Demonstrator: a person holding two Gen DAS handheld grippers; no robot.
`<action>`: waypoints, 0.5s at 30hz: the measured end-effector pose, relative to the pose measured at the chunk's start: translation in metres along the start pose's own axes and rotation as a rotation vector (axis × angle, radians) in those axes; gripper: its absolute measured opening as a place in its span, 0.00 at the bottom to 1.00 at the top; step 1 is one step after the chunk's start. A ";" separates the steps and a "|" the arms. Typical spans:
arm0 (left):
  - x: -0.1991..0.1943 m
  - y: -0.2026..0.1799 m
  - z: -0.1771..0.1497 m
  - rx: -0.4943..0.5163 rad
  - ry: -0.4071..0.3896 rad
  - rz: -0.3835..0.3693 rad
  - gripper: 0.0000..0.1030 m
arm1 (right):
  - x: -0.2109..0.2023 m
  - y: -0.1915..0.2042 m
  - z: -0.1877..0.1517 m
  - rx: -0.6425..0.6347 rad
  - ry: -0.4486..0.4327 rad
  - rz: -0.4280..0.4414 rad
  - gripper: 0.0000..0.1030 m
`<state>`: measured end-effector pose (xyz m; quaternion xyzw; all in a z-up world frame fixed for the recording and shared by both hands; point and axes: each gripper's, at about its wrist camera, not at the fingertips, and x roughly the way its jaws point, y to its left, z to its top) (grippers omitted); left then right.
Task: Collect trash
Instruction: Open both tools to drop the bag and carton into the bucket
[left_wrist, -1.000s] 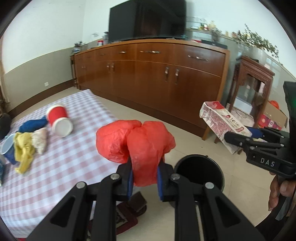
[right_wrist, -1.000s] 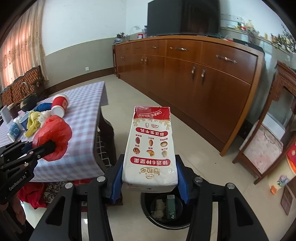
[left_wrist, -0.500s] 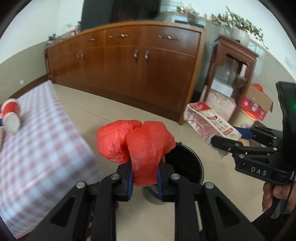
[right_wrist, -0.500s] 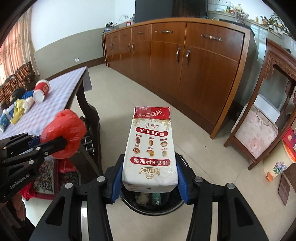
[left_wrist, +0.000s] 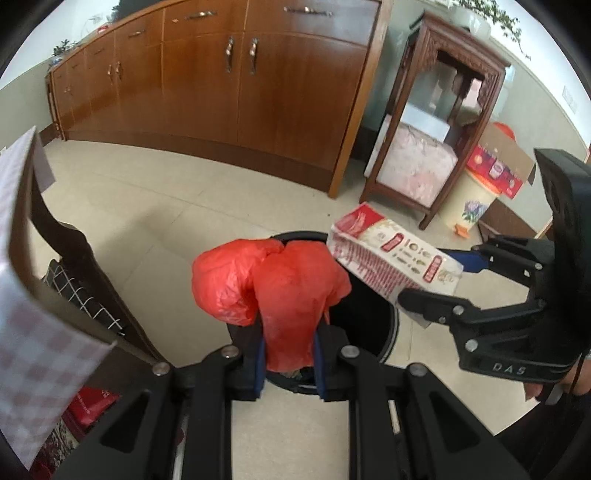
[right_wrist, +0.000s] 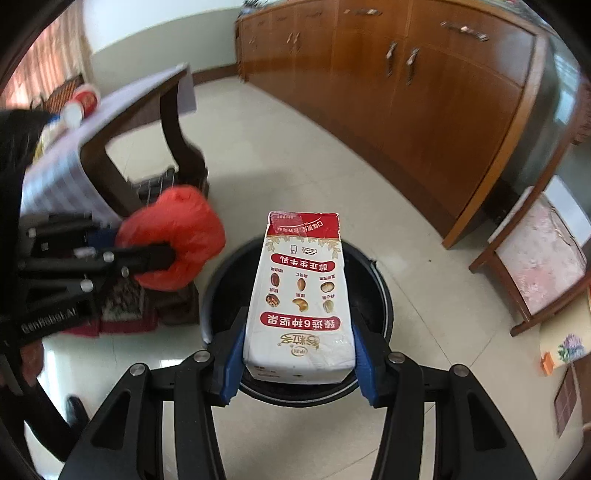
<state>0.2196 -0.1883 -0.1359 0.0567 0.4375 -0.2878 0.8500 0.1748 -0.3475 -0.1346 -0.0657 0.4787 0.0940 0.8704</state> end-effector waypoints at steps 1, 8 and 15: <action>0.006 0.000 0.000 0.002 0.012 -0.011 0.21 | 0.006 -0.003 -0.001 -0.004 0.010 0.015 0.51; 0.054 -0.008 0.002 -0.005 0.137 -0.115 0.38 | 0.053 -0.012 -0.010 -0.110 0.122 0.088 0.52; 0.044 -0.005 -0.012 -0.018 0.118 0.014 0.93 | 0.050 -0.036 -0.025 -0.082 0.124 0.004 1.00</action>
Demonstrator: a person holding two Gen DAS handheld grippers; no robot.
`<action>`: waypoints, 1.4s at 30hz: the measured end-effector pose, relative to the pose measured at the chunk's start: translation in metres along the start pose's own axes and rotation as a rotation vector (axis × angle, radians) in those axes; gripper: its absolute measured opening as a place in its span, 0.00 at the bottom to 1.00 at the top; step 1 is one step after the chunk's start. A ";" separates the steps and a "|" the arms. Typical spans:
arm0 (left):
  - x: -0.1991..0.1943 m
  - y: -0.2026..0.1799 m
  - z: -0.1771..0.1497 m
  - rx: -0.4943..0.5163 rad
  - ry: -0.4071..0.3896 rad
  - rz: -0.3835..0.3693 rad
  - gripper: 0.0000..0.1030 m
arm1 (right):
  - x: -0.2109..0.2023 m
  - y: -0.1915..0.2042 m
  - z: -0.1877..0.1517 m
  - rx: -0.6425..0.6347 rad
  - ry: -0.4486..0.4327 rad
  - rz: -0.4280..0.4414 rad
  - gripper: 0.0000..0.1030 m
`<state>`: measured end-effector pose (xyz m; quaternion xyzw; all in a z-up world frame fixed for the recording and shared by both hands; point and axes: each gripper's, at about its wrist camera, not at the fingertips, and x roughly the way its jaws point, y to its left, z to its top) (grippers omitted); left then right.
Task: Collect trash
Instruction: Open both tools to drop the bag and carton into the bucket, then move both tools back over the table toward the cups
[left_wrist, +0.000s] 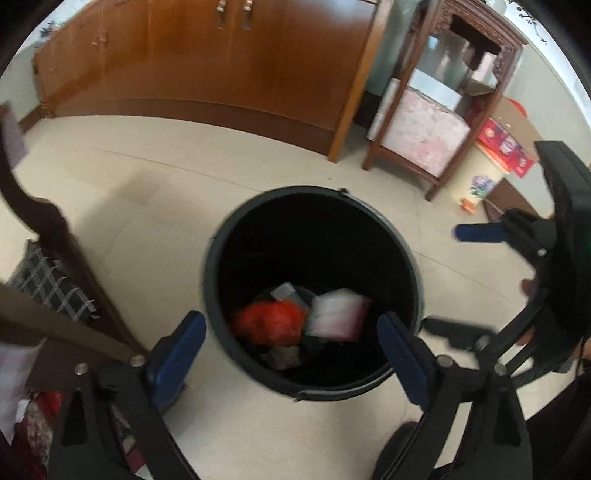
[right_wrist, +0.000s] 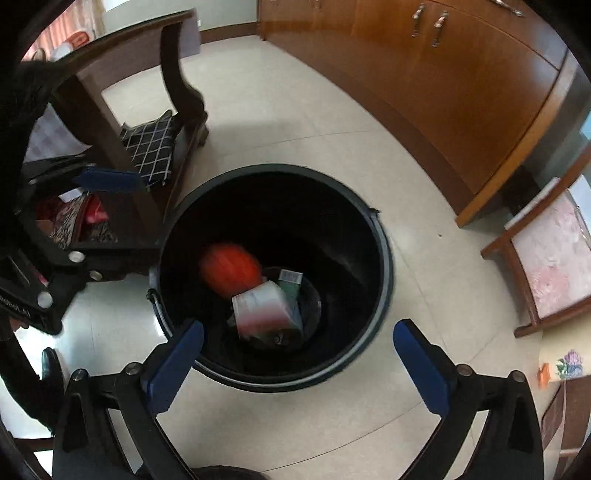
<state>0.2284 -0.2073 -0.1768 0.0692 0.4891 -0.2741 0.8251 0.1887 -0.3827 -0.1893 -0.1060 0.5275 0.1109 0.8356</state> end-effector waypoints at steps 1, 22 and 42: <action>-0.006 0.002 -0.003 -0.007 -0.008 0.019 0.94 | -0.004 -0.003 0.000 0.016 -0.007 -0.009 1.00; -0.126 0.030 -0.031 -0.099 -0.239 0.261 1.00 | -0.094 0.048 0.015 0.183 -0.174 -0.019 1.00; -0.223 0.092 -0.064 -0.249 -0.402 0.491 1.00 | -0.152 0.148 0.079 0.041 -0.379 0.036 1.00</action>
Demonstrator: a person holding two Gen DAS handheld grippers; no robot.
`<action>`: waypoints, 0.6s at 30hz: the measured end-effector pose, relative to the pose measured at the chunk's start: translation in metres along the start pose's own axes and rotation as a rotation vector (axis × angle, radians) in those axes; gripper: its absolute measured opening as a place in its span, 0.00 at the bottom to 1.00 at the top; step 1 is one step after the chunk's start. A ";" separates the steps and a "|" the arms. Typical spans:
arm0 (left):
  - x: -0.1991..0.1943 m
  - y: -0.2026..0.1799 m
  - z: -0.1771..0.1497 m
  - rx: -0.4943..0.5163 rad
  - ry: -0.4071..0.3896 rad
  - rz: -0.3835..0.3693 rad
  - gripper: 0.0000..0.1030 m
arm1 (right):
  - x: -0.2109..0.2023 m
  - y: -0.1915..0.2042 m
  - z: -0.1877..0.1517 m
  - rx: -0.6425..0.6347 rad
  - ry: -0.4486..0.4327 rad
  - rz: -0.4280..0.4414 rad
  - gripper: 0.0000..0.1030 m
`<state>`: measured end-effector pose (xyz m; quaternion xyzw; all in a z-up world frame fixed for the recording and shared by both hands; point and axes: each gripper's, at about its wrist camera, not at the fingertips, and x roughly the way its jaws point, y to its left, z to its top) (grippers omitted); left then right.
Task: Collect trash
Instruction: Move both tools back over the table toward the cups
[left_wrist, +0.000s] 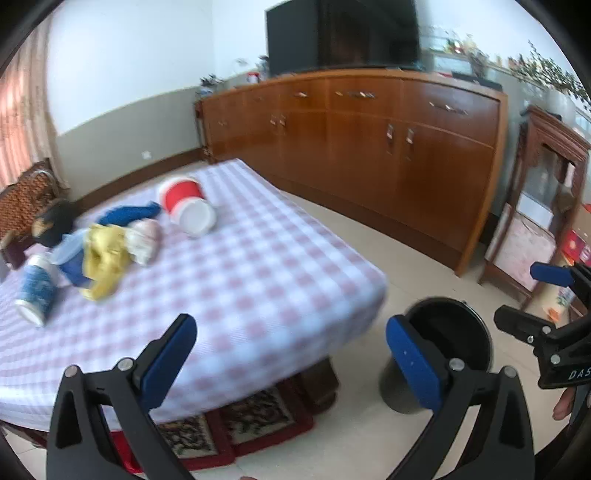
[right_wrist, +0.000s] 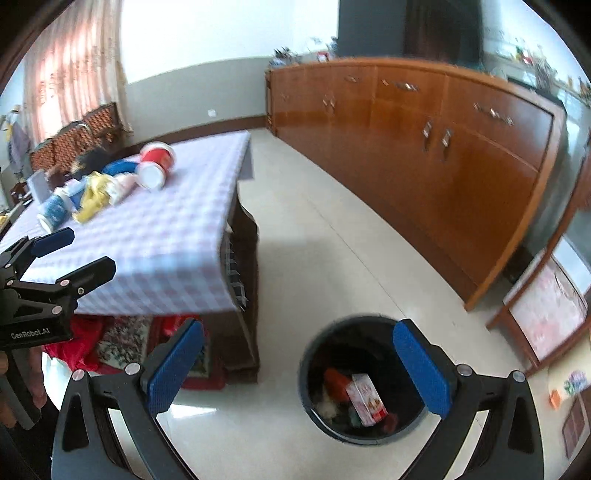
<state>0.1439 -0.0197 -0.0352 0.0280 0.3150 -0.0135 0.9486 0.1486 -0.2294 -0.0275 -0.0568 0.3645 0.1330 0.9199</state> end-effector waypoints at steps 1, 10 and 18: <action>-0.004 0.005 0.001 -0.005 -0.011 0.009 1.00 | 0.000 0.008 0.005 -0.006 -0.008 0.016 1.00; -0.027 0.067 -0.004 -0.082 -0.054 0.085 1.00 | 0.015 0.068 0.036 -0.066 0.009 0.085 1.00; -0.040 0.127 -0.017 -0.164 -0.049 0.179 1.00 | 0.024 0.119 0.058 -0.095 -0.012 0.173 1.00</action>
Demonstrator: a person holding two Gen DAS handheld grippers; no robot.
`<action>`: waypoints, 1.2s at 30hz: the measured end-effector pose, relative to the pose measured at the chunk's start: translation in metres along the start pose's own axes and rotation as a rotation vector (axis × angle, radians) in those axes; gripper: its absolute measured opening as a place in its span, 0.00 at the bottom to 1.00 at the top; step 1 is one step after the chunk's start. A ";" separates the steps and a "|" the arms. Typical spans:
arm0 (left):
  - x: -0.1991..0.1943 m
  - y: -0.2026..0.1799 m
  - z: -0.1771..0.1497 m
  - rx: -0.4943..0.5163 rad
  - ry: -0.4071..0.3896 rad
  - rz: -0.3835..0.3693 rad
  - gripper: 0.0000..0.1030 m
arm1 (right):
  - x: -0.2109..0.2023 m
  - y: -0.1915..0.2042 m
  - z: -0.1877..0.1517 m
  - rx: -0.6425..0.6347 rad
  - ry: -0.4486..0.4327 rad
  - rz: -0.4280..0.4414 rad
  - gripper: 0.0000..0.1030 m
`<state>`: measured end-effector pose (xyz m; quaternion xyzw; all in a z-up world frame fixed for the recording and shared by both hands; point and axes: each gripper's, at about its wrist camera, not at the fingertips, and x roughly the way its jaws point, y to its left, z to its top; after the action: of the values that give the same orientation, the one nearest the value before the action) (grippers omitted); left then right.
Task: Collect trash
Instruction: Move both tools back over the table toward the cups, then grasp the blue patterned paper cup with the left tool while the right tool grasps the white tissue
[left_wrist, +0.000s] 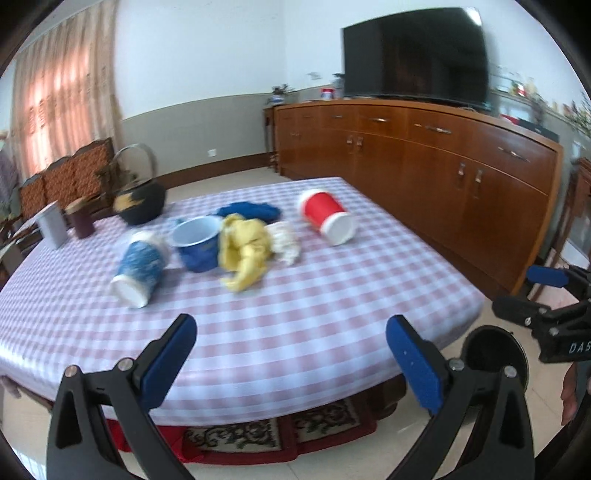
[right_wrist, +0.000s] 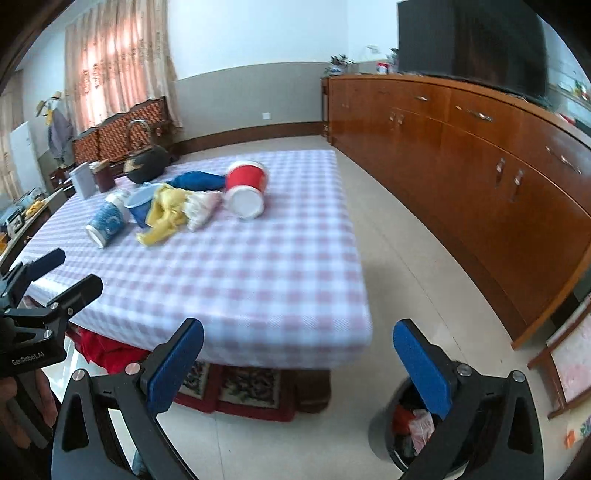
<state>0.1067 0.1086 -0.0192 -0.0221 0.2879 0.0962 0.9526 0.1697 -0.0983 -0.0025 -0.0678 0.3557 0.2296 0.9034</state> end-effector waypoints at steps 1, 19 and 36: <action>0.000 0.011 -0.001 -0.017 0.002 0.019 1.00 | 0.003 0.007 0.004 -0.008 -0.002 0.006 1.00; 0.049 0.136 0.004 -0.136 0.066 0.187 0.89 | 0.070 0.094 0.063 -0.089 0.015 0.091 0.62; 0.117 0.173 0.023 -0.163 0.130 0.196 0.86 | 0.181 0.124 0.114 -0.090 0.116 0.100 0.44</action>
<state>0.1807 0.3007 -0.0629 -0.0775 0.3410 0.2104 0.9129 0.2980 0.1101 -0.0358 -0.1037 0.3999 0.2857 0.8647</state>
